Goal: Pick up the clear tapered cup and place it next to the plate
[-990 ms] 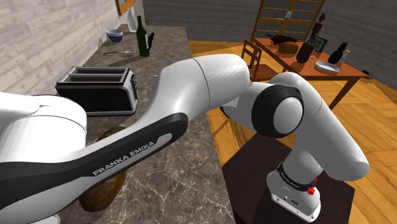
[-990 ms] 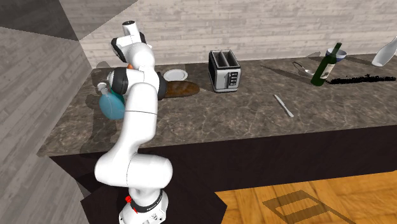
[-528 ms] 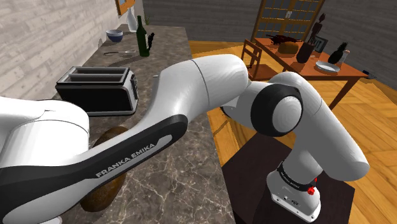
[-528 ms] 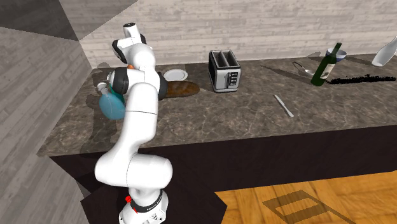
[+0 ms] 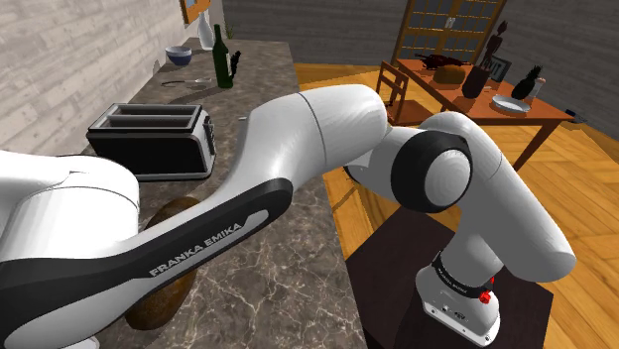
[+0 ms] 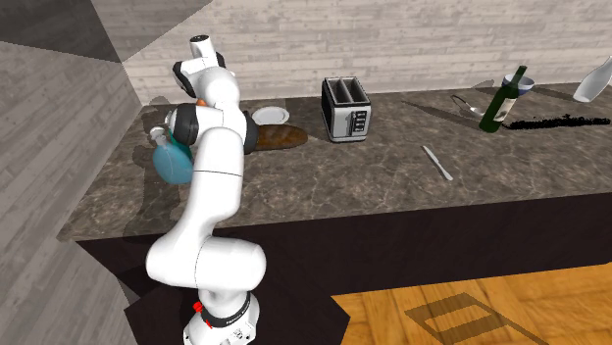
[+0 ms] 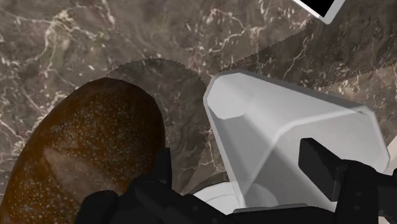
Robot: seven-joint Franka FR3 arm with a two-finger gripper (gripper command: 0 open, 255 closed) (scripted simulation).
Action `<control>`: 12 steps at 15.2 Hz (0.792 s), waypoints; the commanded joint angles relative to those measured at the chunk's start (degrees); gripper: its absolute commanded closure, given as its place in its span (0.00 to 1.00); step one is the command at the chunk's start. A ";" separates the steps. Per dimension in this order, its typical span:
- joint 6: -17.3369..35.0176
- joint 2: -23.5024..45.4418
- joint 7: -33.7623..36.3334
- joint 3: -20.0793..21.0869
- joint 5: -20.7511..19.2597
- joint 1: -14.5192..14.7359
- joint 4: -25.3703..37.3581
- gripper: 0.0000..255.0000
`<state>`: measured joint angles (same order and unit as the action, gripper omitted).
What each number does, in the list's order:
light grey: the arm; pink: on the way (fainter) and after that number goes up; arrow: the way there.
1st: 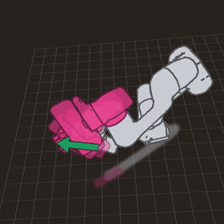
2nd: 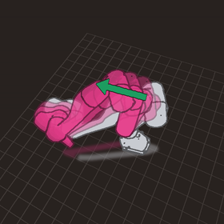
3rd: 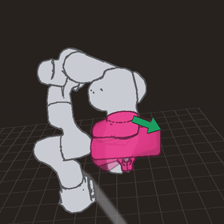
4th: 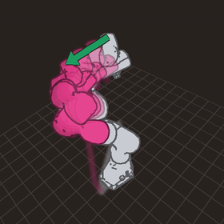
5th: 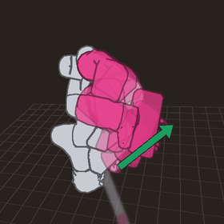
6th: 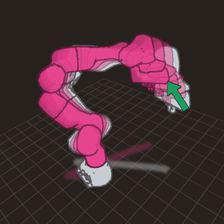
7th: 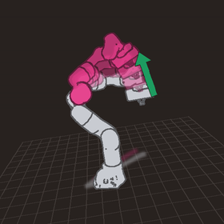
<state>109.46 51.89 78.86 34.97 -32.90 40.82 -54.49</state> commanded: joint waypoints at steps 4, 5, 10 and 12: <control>-4.78 -2.99 -0.72 0.90 1.10 0.25 2.09 0.00; -4.78 -2.99 -0.72 0.90 1.10 0.25 2.09 0.00; -4.78 -2.99 -0.72 0.90 1.10 0.26 2.09 0.00; -4.78 -2.99 -0.72 0.90 1.10 0.26 2.09 0.00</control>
